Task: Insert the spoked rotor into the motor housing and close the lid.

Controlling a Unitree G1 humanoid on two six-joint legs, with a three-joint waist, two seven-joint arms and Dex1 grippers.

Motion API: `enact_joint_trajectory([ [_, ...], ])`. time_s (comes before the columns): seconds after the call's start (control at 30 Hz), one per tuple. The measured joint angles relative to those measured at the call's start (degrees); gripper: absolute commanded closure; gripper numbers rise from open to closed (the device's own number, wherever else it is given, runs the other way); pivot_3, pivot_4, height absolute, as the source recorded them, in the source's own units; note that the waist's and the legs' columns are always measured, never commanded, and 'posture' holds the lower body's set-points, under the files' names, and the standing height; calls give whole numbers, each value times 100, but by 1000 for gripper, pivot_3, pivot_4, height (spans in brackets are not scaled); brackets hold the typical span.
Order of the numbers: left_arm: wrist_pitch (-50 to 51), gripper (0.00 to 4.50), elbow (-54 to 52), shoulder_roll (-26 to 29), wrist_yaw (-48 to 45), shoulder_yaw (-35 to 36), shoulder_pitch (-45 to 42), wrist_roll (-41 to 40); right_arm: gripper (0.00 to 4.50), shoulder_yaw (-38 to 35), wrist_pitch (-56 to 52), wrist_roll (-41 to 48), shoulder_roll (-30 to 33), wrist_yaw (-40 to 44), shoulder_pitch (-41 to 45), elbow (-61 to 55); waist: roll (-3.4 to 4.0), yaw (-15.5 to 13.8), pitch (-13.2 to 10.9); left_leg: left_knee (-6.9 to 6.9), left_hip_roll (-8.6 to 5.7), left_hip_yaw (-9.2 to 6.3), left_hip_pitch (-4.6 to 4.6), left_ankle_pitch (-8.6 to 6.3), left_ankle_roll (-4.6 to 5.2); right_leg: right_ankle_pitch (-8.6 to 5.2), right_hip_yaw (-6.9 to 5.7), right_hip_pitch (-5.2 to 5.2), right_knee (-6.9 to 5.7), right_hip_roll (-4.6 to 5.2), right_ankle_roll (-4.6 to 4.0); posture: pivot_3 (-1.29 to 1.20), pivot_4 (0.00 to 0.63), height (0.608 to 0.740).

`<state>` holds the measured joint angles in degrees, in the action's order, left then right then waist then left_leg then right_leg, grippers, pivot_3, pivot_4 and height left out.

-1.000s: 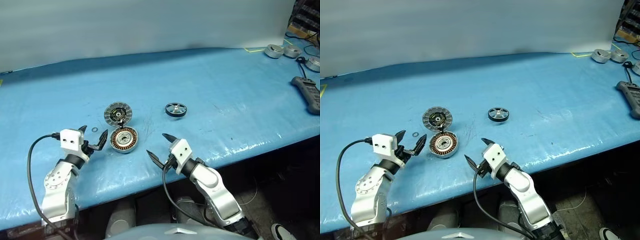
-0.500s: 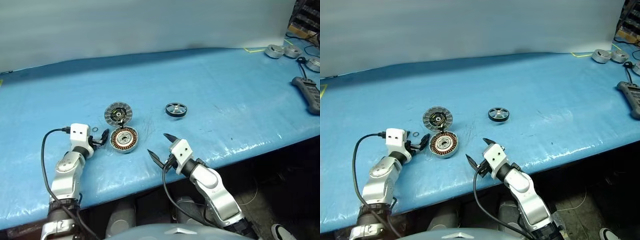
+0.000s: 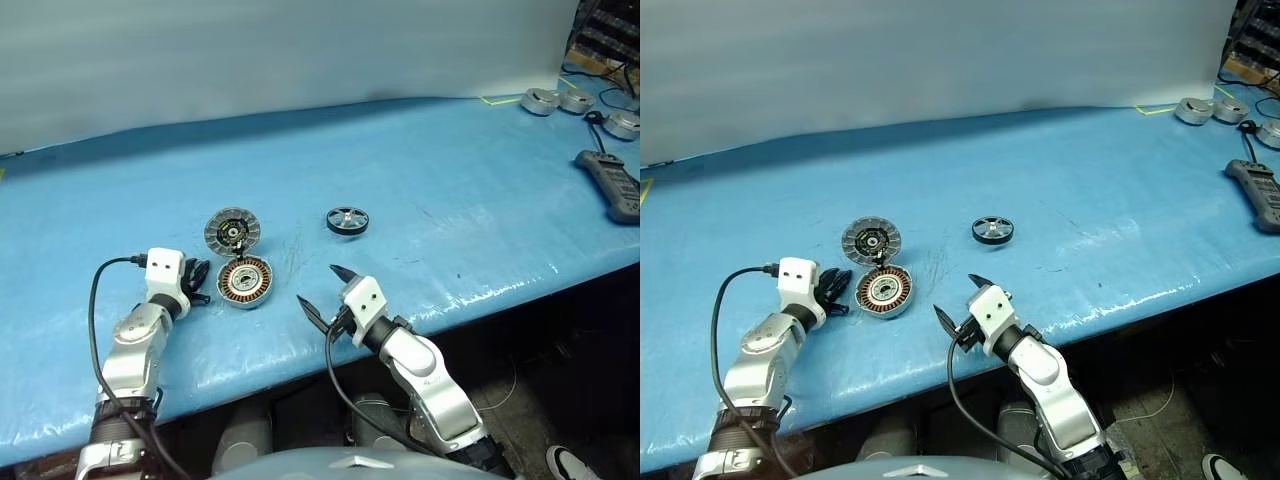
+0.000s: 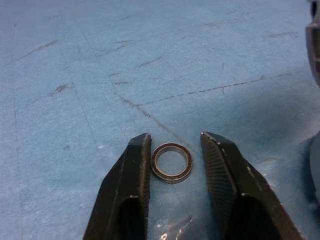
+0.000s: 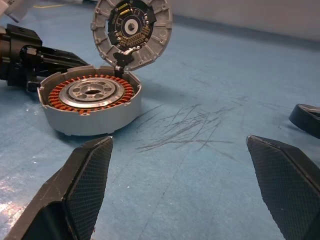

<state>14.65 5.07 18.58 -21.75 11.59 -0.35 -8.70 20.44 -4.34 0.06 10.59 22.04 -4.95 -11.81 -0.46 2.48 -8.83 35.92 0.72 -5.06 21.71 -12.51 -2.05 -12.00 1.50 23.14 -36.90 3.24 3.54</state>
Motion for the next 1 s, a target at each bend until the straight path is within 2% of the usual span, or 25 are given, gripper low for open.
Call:
enact_joint_trajectory([
  [0.3, 628, 3853, -1917, 478, -804, -71, 1605, -648, 0, -64, -5, 2, 35, 5, -81, 6, -12, -35, -10, -11, -1, 6, 14, -5, -6, -8, -1, 43, 5, 13, -8, 0, 150, 740],
  [0.4, 844, 3853, -2417, 680, -1078, -122, 1689, -927, 0, -55, -5, 5, 17, 36, -79, 8, -31, -66, -25, -2, 0, -1, 30, -7, -10, -8, -11, 60, 6, 15, -7, 0, 150, 740],
  [0.53, 1116, 3853, -3254, 1058, -1315, -160, 1212, -1247, 0, -49, -4, 5, 3, 62, -73, 53, -38, -89, -36, -3, -3, 3, 38, -8, -11, -8, -9, 45, 8, 18, -8, 0, 150, 740],
  [0.7, 1142, 3853, -3281, 1072, -1414, -638, 749, -1270, 0, -49, -2, 4, -10, 75, -61, 100, -38, -54, -36, -5, -1, 3, 75, -8, -10, -7, -10, 73, 10, 9, -9, 0, 150, 740],
  [1.0, 816, 3853, -2155, 1051, -1518, -1250, 311, -856, 0, 74, 110, 60, -22, 244, -102, 116, -40, -39, -37, 1, 0, 0, 78, -8, -9, -8, -11, 73, 10, 7, -8, 0, 150, 740],
])
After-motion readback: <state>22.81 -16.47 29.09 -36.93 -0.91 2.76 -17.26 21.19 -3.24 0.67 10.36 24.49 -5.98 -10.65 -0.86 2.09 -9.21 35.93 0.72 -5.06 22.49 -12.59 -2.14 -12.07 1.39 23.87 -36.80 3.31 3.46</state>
